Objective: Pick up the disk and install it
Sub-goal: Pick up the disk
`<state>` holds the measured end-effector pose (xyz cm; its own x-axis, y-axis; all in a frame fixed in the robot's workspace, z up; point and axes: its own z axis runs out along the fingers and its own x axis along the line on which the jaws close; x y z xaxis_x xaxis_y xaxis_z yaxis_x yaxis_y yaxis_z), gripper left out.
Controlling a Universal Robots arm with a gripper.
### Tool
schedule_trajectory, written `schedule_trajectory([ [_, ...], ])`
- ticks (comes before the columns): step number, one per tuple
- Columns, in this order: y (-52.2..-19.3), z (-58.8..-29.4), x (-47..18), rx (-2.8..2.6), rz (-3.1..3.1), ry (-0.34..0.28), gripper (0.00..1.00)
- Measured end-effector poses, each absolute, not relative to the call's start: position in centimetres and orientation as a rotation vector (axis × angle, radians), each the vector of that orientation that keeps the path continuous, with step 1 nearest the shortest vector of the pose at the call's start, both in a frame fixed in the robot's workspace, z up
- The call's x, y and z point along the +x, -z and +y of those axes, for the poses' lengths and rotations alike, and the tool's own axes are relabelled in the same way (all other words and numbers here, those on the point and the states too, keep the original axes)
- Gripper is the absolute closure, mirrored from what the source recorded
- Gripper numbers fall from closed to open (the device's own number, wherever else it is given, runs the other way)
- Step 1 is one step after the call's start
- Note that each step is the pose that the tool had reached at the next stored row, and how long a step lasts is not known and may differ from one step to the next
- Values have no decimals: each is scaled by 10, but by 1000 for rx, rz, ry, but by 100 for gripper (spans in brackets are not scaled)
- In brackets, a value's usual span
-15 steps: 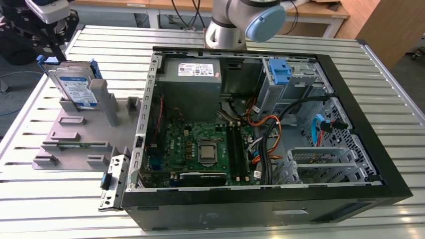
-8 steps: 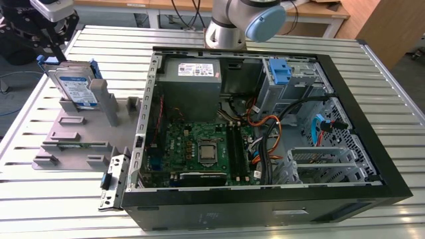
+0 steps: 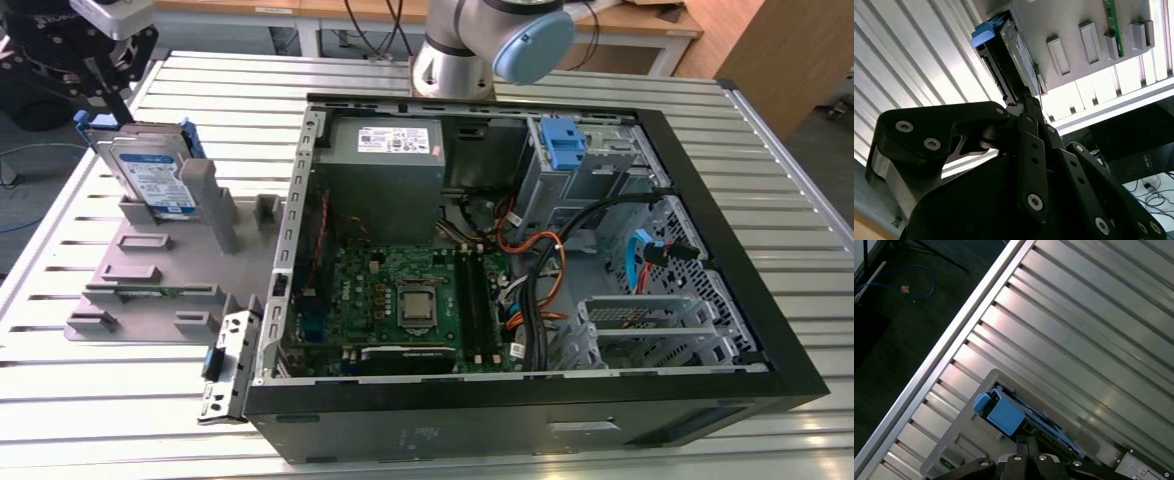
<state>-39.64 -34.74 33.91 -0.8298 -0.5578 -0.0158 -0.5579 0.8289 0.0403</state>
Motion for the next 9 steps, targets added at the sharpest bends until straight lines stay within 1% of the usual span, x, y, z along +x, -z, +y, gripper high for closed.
schedule_trajectory([
  [9,-339,-347,-396,-1059,2956,-68,89],
])
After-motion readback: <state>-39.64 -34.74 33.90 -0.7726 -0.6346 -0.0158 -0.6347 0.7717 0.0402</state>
